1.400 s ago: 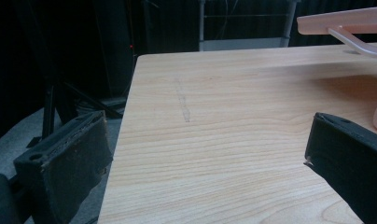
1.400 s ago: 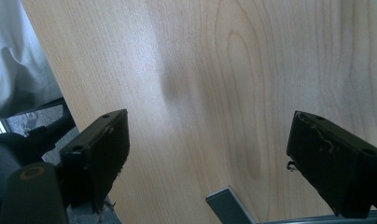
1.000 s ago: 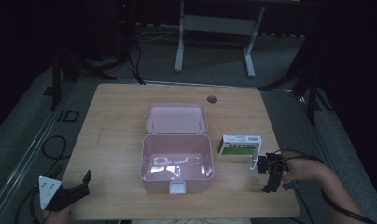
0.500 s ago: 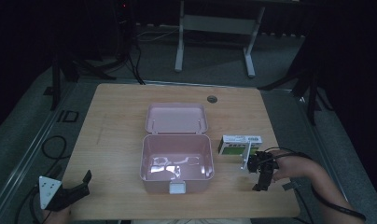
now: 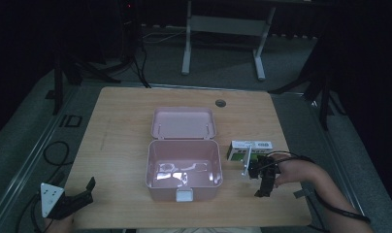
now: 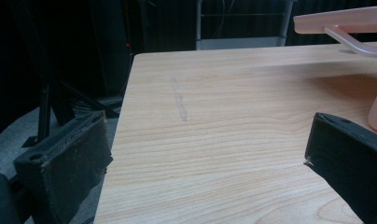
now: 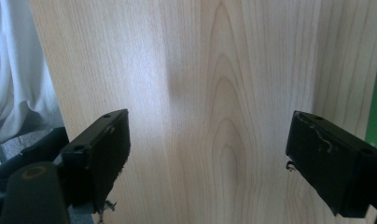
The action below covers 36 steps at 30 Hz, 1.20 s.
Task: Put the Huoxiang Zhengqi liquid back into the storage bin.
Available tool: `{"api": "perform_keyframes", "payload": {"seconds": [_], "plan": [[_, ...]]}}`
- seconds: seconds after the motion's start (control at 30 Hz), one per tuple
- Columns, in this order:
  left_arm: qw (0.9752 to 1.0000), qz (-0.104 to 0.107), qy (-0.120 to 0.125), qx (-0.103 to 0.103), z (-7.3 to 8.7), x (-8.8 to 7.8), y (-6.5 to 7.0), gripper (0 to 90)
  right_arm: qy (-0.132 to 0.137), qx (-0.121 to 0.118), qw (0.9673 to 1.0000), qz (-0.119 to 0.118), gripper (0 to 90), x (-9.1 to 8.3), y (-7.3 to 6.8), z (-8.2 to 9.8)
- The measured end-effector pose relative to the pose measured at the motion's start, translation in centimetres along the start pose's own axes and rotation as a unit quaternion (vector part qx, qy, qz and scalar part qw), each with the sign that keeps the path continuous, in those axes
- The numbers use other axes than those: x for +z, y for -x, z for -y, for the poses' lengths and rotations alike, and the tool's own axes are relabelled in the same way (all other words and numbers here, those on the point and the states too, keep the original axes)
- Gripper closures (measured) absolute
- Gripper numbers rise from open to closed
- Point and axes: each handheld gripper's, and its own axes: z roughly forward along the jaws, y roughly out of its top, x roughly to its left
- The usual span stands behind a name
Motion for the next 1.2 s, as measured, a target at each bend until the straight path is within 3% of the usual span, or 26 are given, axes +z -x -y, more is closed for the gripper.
{"api": "perform_keyframes", "payload": {"seconds": [0.23, 0.67, 1.2], "plan": [[1.0, 0.001, -0.001, 0.001, 0.0, 0.0, 0.0, 0.2, -0.003, -0.008, 1.0, 0.0, 14.0, -0.1, 0.3, -0.4], [1.0, 0.002, -0.002, 0.003, 0.0, 0.1, 0.1, 0.2, 0.014, -0.011, 0.9998, 0.012, 15.2, -3.0, 1.1, -1.0], [1.0, 0.003, -0.004, 0.004, 0.0, 0.1, 0.1, 0.2, 0.026, 0.003, 0.9991, 0.033, 15.4, -6.3, 3.9, -0.6]]}}
